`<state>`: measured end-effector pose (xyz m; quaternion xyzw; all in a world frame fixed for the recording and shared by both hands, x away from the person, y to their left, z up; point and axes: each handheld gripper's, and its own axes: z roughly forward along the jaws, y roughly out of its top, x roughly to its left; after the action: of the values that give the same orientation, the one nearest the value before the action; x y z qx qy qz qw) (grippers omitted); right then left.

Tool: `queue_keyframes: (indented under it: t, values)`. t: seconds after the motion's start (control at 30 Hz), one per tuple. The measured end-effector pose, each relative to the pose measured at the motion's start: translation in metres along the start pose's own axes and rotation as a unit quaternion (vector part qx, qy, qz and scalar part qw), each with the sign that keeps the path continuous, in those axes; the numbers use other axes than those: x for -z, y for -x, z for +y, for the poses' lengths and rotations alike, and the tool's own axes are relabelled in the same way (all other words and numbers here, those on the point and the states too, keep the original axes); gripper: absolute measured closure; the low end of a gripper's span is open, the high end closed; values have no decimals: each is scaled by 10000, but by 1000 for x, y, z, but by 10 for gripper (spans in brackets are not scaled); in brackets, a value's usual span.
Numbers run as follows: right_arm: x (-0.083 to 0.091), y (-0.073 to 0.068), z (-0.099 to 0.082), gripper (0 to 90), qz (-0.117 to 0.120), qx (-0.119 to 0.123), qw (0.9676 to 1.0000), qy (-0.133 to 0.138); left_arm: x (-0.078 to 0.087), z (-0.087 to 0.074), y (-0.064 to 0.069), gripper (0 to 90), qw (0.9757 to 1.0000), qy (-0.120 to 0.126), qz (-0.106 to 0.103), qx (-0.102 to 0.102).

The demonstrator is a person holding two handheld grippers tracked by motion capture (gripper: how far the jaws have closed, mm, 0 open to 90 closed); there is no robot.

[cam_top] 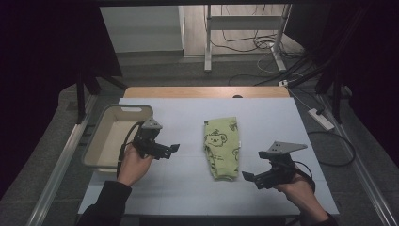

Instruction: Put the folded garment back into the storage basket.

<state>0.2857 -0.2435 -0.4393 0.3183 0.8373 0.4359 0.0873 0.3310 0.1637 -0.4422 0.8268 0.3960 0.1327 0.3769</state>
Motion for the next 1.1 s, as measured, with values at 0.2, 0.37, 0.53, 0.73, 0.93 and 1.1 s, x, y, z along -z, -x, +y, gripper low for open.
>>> queue_keyframes:
  t: [0.2,0.37,0.53,0.73,0.93,1.1]
  values:
    - [-3,0,1,0,6,24,10000,-34,-8,8,-1,0,10000,-17,-21,-43]
    - [-7,-1,2,0,71,32,10000,-18,-15,14,-1,0,9999,-35,-42,-85]
    - [-12,-2,3,0,113,67,9999,-67,-23,22,0,0,9998,-71,-76,-143]
    - [-16,-2,4,0,151,103,9998,-111,-34,29,0,0,9998,-71,-120,-158]
    - [-21,-3,5,0,191,120,9996,-175,-43,35,1,0,9997,-83,-135,-173]
    - [-25,-3,6,0,203,110,9994,-254,-50,41,3,0,9996,-109,-104,-236]
